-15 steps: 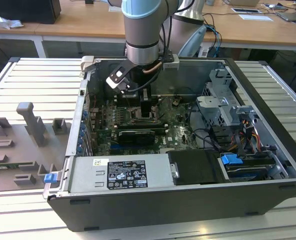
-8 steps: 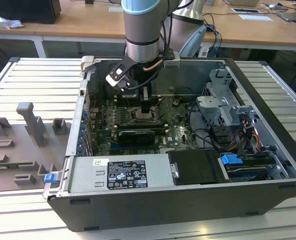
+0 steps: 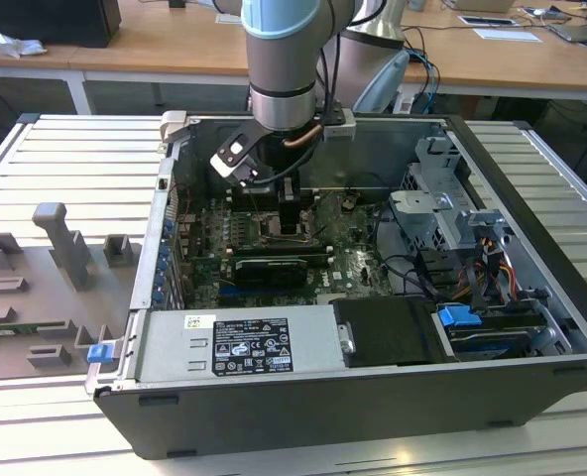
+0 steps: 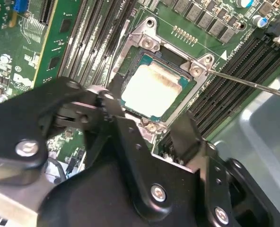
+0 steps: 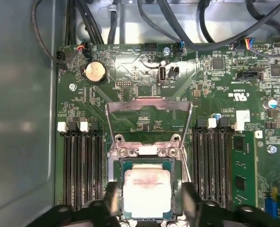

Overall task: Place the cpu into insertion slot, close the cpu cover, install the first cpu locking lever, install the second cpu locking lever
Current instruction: 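Place the cpu into insertion slot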

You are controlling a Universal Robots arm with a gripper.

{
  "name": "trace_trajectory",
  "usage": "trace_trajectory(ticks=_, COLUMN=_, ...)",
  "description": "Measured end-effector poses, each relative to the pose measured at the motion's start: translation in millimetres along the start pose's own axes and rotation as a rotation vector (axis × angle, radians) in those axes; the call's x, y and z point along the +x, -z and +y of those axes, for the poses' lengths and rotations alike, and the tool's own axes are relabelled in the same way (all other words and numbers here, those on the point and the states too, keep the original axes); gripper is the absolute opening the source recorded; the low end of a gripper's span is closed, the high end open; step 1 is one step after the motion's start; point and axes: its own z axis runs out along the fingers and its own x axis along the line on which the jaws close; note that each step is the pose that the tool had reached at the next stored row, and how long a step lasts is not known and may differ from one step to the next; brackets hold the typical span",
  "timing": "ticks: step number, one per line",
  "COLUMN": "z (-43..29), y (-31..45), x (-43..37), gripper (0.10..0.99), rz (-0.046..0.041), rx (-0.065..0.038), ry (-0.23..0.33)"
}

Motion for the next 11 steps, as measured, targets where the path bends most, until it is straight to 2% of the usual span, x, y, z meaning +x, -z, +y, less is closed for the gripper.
trace_trajectory(ticks=2, z=-0.4, y=-5.8, x=0.6, gripper=0.78, rz=0.0001, rx=0.0, ry=0.0)
trace_trajectory(ticks=11, z=0.0, y=-12.5, x=2.8, gripper=0.78, rz=0.0, rx=0.002, ry=0.0)
